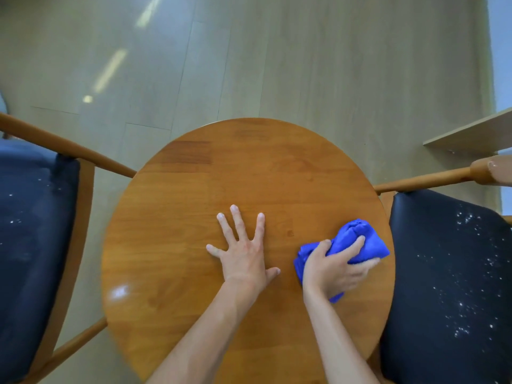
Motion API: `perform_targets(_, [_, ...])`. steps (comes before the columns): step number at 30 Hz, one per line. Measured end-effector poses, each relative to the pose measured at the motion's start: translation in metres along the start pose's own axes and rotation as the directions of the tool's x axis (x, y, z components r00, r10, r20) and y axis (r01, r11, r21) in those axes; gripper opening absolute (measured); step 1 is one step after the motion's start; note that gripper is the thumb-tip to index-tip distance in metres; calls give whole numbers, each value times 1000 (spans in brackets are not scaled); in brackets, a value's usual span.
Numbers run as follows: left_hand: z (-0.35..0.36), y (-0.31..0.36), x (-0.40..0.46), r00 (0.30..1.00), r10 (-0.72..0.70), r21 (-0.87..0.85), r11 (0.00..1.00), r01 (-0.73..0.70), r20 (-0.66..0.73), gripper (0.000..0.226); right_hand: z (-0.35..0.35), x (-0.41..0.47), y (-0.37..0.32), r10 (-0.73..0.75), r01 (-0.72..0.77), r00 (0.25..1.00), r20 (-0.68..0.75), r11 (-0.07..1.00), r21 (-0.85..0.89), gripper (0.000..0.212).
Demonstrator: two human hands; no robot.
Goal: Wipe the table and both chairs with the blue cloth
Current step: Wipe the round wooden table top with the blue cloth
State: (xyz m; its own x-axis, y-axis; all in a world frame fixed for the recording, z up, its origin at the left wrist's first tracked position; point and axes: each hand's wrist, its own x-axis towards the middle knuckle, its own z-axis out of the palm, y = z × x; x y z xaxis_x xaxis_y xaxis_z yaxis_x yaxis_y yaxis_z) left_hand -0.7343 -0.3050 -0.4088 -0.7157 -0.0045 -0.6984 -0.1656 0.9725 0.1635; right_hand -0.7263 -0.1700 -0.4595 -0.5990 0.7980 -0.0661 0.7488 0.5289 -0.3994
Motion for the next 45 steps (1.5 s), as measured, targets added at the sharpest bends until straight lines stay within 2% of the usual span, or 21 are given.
perform_targets(3, [-6,-45,-11,997,32,1,999,-32,-65,110,32,-10,-67,-107,106,994,24,994,30,67])
perform_targets(6, [-6,-102,-19,978,-159,-25,987,157,-137,116,60,-53,-123,-447,448,887,119,894,14,70])
perform_targets(9, [-2,-144,-27,937,-331,-168,936,311,-109,122,65,-111,-131,-765,787,575,288,614,59,69])
perform_targets(13, [4,-158,-35,934,-345,-191,927,322,-98,122,43,-123,-77,-916,939,150,372,250,236,61])
perform_targets(16, [1,-156,-34,943,-325,-164,936,311,-69,129,14,-71,-28,-925,960,-11,380,97,263,61])
perform_targets(18, [0,-158,-34,954,-294,-124,950,286,-52,133,-3,-18,0,-927,973,54,371,132,189,61])
perform_targets(19, [1,-159,-34,959,-281,-115,955,274,-48,133,-11,9,10,-920,966,153,361,217,143,61])
perform_targets(21, [2,-161,-33,962,-268,-110,959,261,-50,134,-23,49,22,-832,874,455,316,485,20,61])
perform_targets(23, [3,-160,-32,965,-257,-99,963,251,-52,134,-19,63,15,-622,643,759,194,762,-73,63])
perform_targets(24, [3,-160,-32,966,-255,-92,964,250,-50,133,-11,63,3,-495,505,862,110,859,-84,64])
perform_targets(27, [2,-160,-31,967,-254,-83,965,251,-31,133,21,38,-61,-144,143,990,-10,989,-49,74])
perform_targets(28, [2,-160,-30,967,-252,-85,965,249,-25,132,33,23,-85,-125,126,992,5,991,-40,77])
perform_targets(30, [2,-160,-30,968,-248,-84,966,246,-23,132,56,-21,-127,-287,291,954,86,956,-35,76])
perform_targets(32, [3,-161,-31,969,-246,-75,967,244,-29,132,75,-79,-160,-547,555,822,158,832,-8,74])
perform_targets(35, [5,-162,-36,967,-249,-65,967,245,-57,128,86,-156,-175,-838,876,397,373,468,120,71])
perform_targets(37, [7,-162,-40,966,-250,-52,968,247,-66,125,84,-157,-171,-902,945,76,426,201,257,64])
perform_targets(39, [8,-163,-41,965,-253,-39,967,250,-74,125,86,-121,-170,-900,938,-151,410,0,346,59])
perform_targets(40, [8,-164,-41,964,-255,-37,967,253,-73,125,87,-98,-173,-890,935,-206,407,-56,350,59])
perform_targets(41, [9,-165,-40,964,-255,-36,967,253,-71,126,88,-73,-176,-890,943,-191,413,-49,330,60])
perform_targets(42, [9,-165,-39,965,-254,-35,967,252,-67,126,88,-48,-179,-901,955,-106,421,26,295,61])
perform_targets(45, [12,-165,-36,965,-253,-45,967,250,-67,126,74,23,-169,-855,886,363,371,439,146,61])
